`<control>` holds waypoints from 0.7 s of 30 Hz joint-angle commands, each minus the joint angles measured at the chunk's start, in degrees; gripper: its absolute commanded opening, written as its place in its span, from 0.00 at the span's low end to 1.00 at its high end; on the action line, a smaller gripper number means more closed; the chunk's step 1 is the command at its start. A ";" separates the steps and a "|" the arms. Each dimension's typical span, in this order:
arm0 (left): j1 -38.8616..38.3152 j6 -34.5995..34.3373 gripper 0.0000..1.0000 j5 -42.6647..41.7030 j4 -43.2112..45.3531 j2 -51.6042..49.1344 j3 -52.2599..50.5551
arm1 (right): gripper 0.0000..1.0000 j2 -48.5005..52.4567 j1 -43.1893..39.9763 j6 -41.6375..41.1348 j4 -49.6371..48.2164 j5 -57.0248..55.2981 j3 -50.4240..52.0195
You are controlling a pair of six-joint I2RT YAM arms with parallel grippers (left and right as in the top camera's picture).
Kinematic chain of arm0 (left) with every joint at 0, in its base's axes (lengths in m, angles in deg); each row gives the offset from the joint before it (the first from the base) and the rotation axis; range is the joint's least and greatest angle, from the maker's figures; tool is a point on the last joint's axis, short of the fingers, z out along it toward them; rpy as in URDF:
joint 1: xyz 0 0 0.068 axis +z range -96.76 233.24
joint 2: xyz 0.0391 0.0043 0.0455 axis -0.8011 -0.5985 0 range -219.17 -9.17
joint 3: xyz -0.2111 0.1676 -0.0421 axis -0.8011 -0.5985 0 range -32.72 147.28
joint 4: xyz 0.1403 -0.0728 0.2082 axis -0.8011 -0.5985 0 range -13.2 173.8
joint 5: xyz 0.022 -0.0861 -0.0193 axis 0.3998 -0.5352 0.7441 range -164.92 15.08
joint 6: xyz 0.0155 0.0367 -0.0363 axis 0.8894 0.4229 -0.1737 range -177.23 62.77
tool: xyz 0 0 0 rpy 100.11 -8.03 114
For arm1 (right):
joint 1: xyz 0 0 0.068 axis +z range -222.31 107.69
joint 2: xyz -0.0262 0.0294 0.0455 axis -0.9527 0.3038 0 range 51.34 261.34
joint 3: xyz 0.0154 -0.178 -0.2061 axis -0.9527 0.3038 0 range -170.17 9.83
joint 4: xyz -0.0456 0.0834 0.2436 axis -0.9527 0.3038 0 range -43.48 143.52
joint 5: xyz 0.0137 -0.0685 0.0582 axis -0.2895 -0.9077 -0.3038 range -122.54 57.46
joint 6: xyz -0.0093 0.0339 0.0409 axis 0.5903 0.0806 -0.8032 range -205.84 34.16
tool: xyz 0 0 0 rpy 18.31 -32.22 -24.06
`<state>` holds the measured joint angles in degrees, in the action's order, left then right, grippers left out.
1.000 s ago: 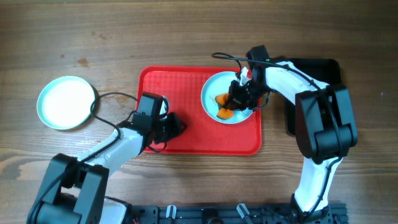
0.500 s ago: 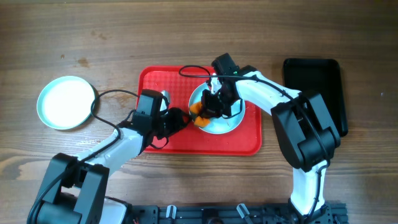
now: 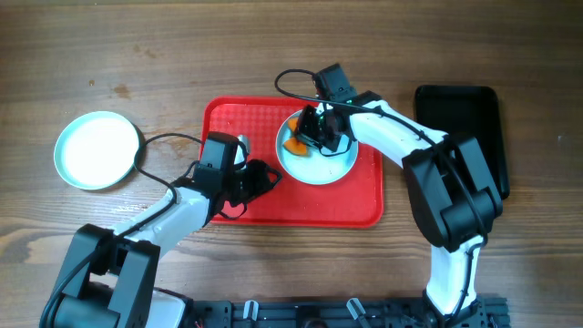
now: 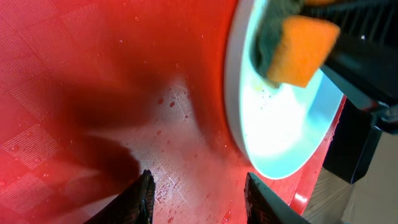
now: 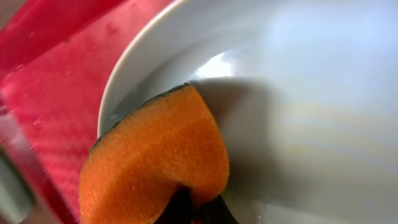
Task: Clean dirty plates on tray and stack at the side
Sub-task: 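Scrub the last plate with the orange sponge in the right gripper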
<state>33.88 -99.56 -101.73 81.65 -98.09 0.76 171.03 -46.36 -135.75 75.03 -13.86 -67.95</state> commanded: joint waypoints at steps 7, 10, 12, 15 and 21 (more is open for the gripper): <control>0.13 -0.31 0.43 -0.79 0.02 -0.39 -0.15 | 0.04 3.52 -0.48 2.05 19.93 -29.66 2.69; 0.13 -0.31 0.43 -0.72 0.04 -0.39 -0.15 | 0.04 3.52 -0.35 6.19 24.94 -26.27 2.69; 0.13 -0.28 0.43 -0.61 0.04 -0.39 -0.15 | 0.04 3.52 0.37 9.66 28.83 -22.97 2.69; 0.13 -0.28 0.43 -0.63 0.04 -0.39 -0.15 | 0.04 3.52 2.32 17.00 30.08 -15.67 2.69; 0.13 -0.09 0.42 -0.63 0.02 -0.39 -0.15 | 0.04 3.52 8.68 25.40 23.47 1.66 2.69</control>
<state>33.88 -99.56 -101.84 81.65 -98.09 0.76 168.70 -41.81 -114.03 100.41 -25.82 -69.46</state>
